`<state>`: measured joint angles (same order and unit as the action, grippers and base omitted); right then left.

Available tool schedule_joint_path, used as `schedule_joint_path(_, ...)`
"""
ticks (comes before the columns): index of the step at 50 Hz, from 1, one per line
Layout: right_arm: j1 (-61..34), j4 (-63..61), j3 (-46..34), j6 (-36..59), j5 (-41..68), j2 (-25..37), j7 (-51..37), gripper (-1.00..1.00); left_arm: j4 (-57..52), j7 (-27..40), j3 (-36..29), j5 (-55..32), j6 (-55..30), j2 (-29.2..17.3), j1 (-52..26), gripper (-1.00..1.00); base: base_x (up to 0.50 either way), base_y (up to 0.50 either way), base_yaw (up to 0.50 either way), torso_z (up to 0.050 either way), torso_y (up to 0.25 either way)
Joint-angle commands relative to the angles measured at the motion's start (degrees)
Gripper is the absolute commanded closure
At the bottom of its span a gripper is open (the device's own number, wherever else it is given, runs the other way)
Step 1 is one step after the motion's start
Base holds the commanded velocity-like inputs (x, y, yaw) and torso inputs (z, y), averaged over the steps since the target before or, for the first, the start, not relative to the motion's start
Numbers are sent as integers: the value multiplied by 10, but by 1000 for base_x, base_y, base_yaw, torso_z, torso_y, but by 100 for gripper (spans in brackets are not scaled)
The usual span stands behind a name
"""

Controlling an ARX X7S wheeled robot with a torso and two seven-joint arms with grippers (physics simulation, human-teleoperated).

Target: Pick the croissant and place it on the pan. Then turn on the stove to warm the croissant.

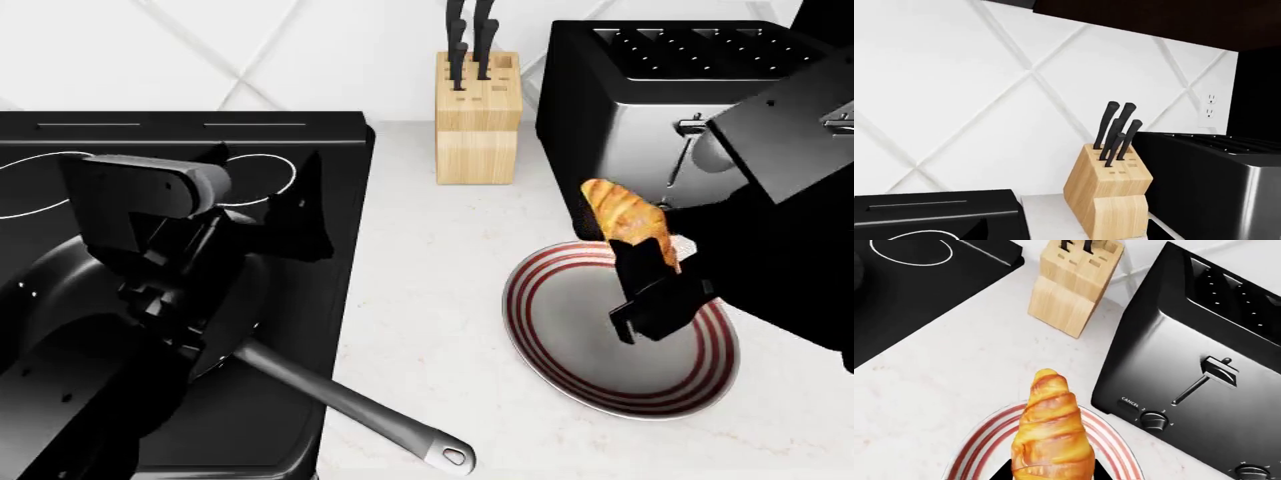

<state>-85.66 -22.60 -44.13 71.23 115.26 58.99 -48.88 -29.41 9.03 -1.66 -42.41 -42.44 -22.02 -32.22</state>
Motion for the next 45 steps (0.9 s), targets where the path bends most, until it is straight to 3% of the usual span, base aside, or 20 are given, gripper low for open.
schedule_joint_path(1, 6, -98, 34, -63, 18, 28, -55, 100, -16, 8, -1, -9, -6, -1, 13, -100, 0, 0, 0, 0, 0)
schedule_joint_path(20, 86, -159, 83, -163, -71, 43, -45, 100, -30, 26, 1, -20, -18, -6, -3, -100, 0, 0, 0, 0, 1)
schedule_joint_path(33, 75, -149, 87, -156, -79, 42, -31, 100, -23, 21, 0, -22, -8, -5, -5, -100, 0, 0, 0, 0, 0)
schedule_joint_path(45, 40, -134, 75, -126, -54, 29, -36, 100, -28, 24, 0, -21, -5, -9, 0, -100, 0, 434, 0, 0, 0)
